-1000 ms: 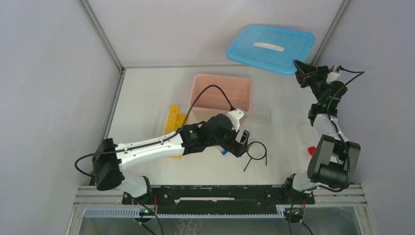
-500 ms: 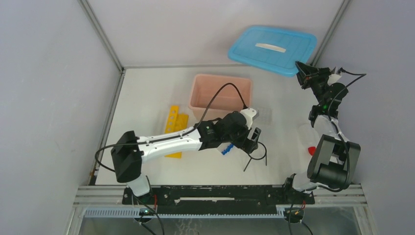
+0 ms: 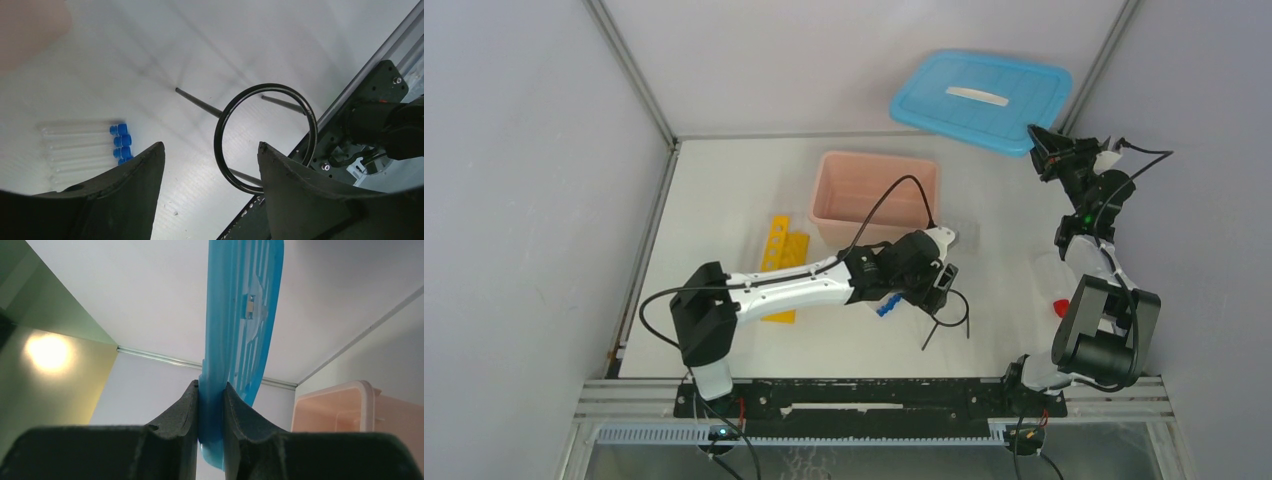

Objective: Organize the chemistry lab equipment
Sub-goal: Pick up the chemistry item at the center of the board.

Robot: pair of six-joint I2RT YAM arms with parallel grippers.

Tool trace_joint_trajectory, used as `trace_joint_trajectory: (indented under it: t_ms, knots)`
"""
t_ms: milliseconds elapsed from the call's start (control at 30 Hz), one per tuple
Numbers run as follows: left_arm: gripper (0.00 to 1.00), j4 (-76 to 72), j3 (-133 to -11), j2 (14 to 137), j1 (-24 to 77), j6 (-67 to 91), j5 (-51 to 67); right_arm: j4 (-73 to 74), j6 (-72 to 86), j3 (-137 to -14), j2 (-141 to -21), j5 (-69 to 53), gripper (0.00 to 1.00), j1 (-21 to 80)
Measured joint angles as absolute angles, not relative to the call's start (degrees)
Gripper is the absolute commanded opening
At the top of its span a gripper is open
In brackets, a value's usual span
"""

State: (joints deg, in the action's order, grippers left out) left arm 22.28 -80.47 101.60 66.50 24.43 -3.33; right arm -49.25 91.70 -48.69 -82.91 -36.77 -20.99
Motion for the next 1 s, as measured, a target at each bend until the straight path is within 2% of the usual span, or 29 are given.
trace_joint_trajectory:
  t_ms: [367,767,1000]
  knots:
    - [0.48,24.18,-80.49,103.15,67.09,24.34,-3.25,-50.35,91.77,-48.36,-82.94,-36.86,0.00,-20.99]
    - [0.02,25.23,-82.81,104.01,67.35,23.86,-2.92,-50.33,91.68,-48.12,-82.94,-36.97,0.00,-20.99]
    - [0.00,26.63,-83.37,104.16,67.51,23.44,-2.81,-50.22,91.66,-47.92,-82.94,-36.97,0.00,-21.06]
